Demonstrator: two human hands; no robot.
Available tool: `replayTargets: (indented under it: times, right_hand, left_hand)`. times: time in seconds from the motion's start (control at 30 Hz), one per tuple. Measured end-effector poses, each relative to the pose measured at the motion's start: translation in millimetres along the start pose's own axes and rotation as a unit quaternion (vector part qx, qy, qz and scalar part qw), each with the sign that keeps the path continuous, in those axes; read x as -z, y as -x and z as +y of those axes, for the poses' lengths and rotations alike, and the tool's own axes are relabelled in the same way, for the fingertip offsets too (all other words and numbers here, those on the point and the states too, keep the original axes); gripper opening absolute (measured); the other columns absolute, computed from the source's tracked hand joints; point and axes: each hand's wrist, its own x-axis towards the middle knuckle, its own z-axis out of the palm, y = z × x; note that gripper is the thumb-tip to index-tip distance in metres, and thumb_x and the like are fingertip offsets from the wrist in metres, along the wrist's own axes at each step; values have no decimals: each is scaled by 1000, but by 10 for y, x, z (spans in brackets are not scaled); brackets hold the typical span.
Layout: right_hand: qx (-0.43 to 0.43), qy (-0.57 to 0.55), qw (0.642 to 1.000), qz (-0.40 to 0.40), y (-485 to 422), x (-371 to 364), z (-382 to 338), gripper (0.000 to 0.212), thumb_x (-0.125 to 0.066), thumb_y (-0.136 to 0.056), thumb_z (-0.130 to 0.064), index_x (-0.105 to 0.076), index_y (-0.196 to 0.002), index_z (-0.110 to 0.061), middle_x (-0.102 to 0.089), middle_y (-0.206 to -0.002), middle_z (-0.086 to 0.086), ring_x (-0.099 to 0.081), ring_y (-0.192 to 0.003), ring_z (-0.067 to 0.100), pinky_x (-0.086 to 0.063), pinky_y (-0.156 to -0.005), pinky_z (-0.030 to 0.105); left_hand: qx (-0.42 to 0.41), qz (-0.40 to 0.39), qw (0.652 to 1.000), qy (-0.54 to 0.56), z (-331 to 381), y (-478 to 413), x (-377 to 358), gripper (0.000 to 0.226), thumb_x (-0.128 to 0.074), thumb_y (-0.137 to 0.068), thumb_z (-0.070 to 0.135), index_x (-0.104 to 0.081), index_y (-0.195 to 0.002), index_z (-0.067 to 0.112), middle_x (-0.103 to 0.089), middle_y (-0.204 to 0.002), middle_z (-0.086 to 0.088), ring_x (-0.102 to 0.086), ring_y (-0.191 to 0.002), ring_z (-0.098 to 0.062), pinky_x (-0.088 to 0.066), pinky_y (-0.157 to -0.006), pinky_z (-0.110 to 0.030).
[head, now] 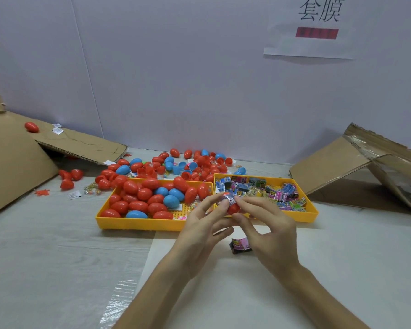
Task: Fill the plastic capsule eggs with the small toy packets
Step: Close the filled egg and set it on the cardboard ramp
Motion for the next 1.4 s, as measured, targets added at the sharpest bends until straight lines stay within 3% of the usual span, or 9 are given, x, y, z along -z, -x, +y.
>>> replayTargets:
  times: [0.37, 0.57, 0.83, 1.03, 1.27, 1.4]
  right_hand:
    - [4, -6, 1000, 8, 17, -6, 10, 24, -77, -81, -10, -77, -103, -1, -74, -103, 0, -69, -97, 5, -55, -87, 18]
    - [-65, -55, 996, 8, -22, 39, -11, 18, -74, -86, -14, -79, -102, -8, -77, -93, -5, -72, -82, 4, -57, -70, 19]
    - [-43, -14, 999, 9, -38, 57, -12, 11, -74, -85, -11, -78, -94, -7, -75, -85, -3, -68, -76, 2, -52, -67, 12]
    - [-24, 11, 1000, 8, -26, 51, 11, 1, -71, -86, -7, -73, -85, -7, -69, -77, -2, -63, -68, 6, -53, -61, 19]
    - [-41, -1, 999, 6, -30, 52, 35, 12, -61, -91, -21, -67, -86, -11, -65, -77, -5, -61, -71, 4, -50, -63, 13]
    - [-37, 4, 999, -1, -26, 51, 49, 10, -60, -90, -18, -64, -86, -11, -64, -77, -4, -60, -72, 5, -49, -66, 10]
  left_hand:
    - [-32, 42, 999, -12, -8, -13, 2, 41, -74, -78, 34, -70, -115, 18, -77, -103, -9, -76, -90, -21, -58, -72, -23]
    - [-41, 58, 996, -54, -28, -22, -12, 43, -75, -76, 40, -71, -110, 15, -75, -87, -6, -71, -76, -16, -56, -74, -26]
    - [-75, 63, 989, -110, -63, -50, -2, 42, -75, -73, 44, -73, -107, 19, -73, -78, -1, -67, -70, -11, -56, -70, -22]
    - [-92, 68, 980, -161, -76, -66, -2, 44, -76, -71, 51, -71, -106, 25, -74, -79, -2, -70, -71, -12, -57, -69, -22]
    - [-107, 20, 971, -210, -74, -59, 9, 39, -82, -82, 33, -69, -117, 45, -74, -87, 3, -71, -77, -10, -58, -70, -22]
    - [-133, 23, 962, -237, -76, -46, -5, 32, -79, -86, 28, -69, -113, 43, -74, -81, 2, -69, -73, -6, -55, -68, -18]
